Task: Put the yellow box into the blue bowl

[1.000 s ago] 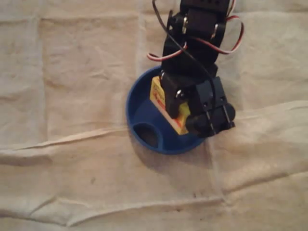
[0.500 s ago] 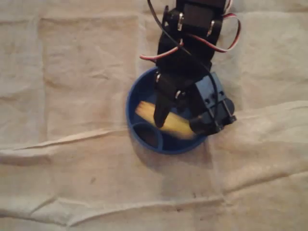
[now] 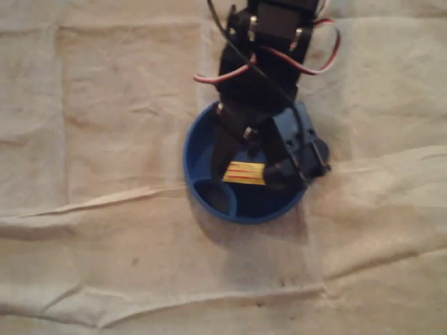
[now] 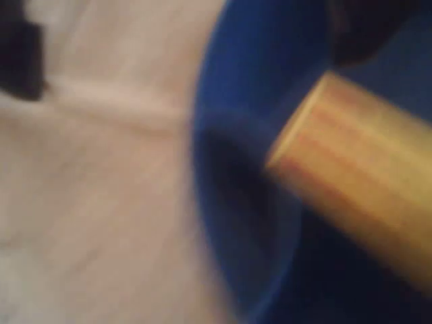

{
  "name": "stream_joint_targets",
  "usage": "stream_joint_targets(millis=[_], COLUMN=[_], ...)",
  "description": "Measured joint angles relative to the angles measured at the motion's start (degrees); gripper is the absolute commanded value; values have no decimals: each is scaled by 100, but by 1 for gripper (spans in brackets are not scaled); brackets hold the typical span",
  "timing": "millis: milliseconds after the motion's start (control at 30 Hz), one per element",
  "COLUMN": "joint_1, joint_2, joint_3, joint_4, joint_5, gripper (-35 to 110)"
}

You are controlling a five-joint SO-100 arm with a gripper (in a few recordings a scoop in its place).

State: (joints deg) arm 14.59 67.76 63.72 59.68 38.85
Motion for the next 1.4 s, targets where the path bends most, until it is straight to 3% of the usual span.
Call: stream_joint_targets(millis=[100,333,1100,1400], joint_1=[-26,-26,-334,-1178], joint_2=[9,360,3999,5607], joint_3=[0,0,-9,-26], joint_4=[220,562,2944,3533], joint_5=[0,0,0,0], gripper=[-2,-1,0,0])
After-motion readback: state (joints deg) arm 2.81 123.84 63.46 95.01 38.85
